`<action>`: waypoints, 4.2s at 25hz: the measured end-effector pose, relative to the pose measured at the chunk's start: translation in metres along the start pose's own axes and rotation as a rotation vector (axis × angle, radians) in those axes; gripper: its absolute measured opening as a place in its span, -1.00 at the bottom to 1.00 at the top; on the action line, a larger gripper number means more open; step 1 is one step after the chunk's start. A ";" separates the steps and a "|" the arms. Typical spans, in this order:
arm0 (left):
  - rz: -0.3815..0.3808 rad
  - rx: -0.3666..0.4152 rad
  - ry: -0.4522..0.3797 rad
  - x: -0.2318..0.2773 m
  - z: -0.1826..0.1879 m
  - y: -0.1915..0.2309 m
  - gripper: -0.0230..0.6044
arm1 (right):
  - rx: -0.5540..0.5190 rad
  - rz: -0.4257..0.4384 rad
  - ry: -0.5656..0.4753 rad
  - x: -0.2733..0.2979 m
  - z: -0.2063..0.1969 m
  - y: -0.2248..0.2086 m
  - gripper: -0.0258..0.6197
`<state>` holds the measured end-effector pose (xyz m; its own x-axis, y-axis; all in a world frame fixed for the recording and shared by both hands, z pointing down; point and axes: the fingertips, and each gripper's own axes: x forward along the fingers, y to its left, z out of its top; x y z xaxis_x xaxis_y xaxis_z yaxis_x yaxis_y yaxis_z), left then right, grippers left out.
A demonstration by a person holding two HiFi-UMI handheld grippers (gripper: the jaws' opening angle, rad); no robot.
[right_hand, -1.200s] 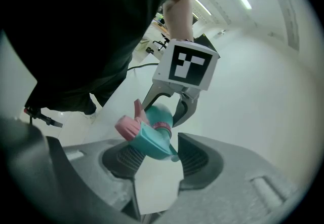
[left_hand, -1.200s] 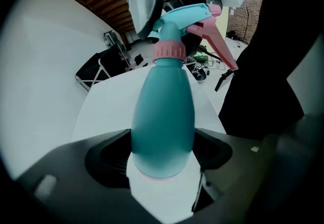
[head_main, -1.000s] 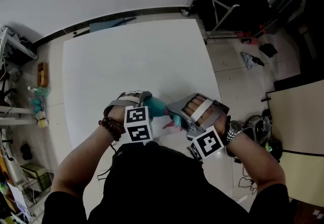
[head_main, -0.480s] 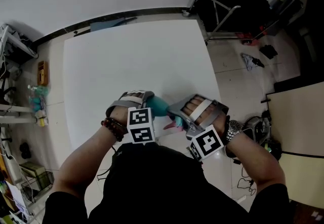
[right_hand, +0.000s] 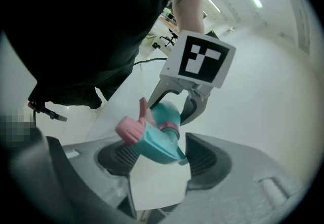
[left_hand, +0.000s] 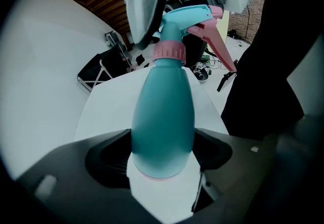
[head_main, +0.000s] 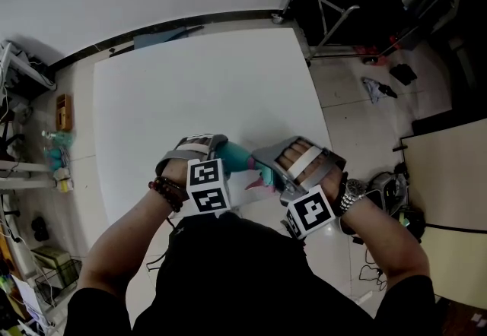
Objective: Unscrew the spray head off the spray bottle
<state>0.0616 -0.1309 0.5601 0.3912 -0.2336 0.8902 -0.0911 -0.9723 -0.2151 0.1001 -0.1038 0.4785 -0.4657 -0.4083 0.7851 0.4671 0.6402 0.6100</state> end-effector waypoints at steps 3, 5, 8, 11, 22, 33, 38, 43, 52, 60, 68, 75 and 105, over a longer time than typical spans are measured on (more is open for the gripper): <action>0.039 -0.016 0.010 0.000 -0.006 0.009 0.34 | 0.104 -0.008 -0.006 -0.006 -0.010 -0.006 -0.13; 0.074 -0.034 0.018 -0.001 -0.012 0.017 0.34 | 0.195 -0.019 -0.017 -0.009 -0.017 -0.011 -0.12; 0.141 -0.058 0.035 -0.003 -0.020 0.030 0.34 | 0.400 -0.016 -0.052 -0.014 -0.030 -0.018 -0.12; 0.198 -0.078 0.040 -0.008 -0.024 0.042 0.34 | 0.743 0.014 -0.154 -0.024 -0.039 -0.032 -0.12; 0.260 -0.097 0.063 -0.008 -0.028 0.051 0.34 | 1.252 0.099 -0.336 -0.037 -0.039 -0.061 -0.12; 0.472 -0.103 0.124 -0.024 -0.039 0.085 0.34 | 2.274 0.476 -0.850 -0.051 -0.023 -0.084 -0.13; 0.556 -0.051 0.101 -0.035 -0.027 0.094 0.34 | 2.574 0.537 -1.008 -0.033 -0.028 -0.073 -0.13; 0.632 0.014 0.083 -0.045 -0.015 0.098 0.34 | 2.712 0.503 -1.062 -0.015 -0.031 -0.074 -0.13; 0.666 0.093 0.101 -0.046 -0.001 0.090 0.34 | 2.789 0.491 -1.077 -0.002 -0.034 -0.070 -0.16; 0.657 0.081 0.107 -0.041 -0.008 0.090 0.34 | 2.737 0.536 -1.072 0.003 -0.028 -0.068 -0.20; 0.645 0.059 0.103 -0.039 -0.014 0.093 0.34 | 2.601 0.532 -0.987 0.006 -0.022 -0.060 -0.71; 0.648 0.105 0.073 -0.038 0.000 0.089 0.34 | 2.517 0.407 -0.851 0.011 -0.041 -0.059 -0.53; 0.293 -0.169 0.099 0.019 -0.061 0.057 0.34 | 1.495 0.223 -0.346 -0.016 -0.040 -0.050 -0.55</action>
<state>0.0082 -0.1913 0.5894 0.2357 -0.4939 0.8370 -0.3397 -0.8488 -0.4052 0.1146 -0.1555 0.4403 -0.7348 -0.1895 0.6512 -0.5035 0.7958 -0.3366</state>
